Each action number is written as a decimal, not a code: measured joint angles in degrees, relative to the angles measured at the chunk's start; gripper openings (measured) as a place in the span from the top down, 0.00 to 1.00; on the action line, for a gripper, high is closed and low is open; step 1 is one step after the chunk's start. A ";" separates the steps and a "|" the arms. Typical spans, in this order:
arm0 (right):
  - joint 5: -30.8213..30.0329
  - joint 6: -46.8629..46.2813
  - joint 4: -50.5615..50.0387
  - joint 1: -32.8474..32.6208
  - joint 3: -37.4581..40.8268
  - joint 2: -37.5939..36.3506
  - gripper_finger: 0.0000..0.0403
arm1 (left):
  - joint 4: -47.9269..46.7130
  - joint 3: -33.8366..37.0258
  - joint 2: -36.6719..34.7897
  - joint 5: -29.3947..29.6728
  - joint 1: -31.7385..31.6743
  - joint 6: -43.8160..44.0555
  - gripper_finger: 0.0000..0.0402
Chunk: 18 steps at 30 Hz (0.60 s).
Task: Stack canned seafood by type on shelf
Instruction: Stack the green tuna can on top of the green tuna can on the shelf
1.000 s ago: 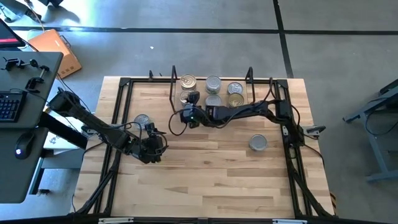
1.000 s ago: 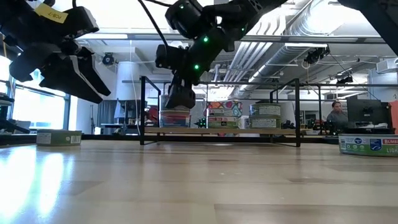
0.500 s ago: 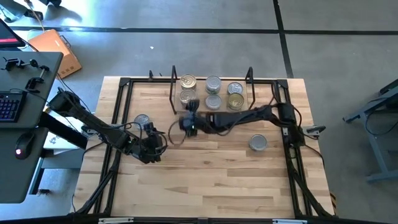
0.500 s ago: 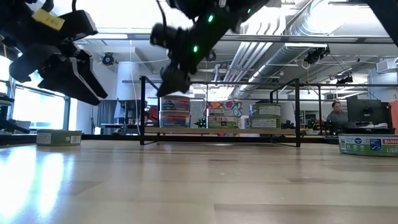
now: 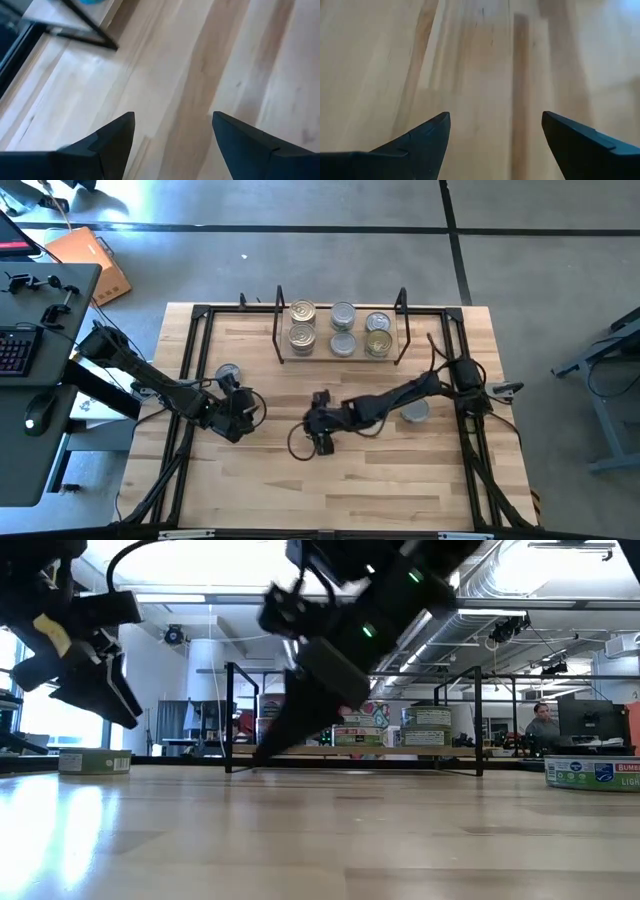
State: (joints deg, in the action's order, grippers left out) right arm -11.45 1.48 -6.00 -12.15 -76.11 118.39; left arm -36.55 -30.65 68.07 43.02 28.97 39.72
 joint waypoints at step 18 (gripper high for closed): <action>-27.20 -15.45 48.62 -14.85 31.24 -5.44 0.23 | 22.91 8.84 -1.03 -0.06 1.90 -5.31 0.45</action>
State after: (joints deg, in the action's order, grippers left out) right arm -38.65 -13.97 42.62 -26.99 -44.87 112.95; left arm -13.64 -21.82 67.05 42.97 30.87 34.41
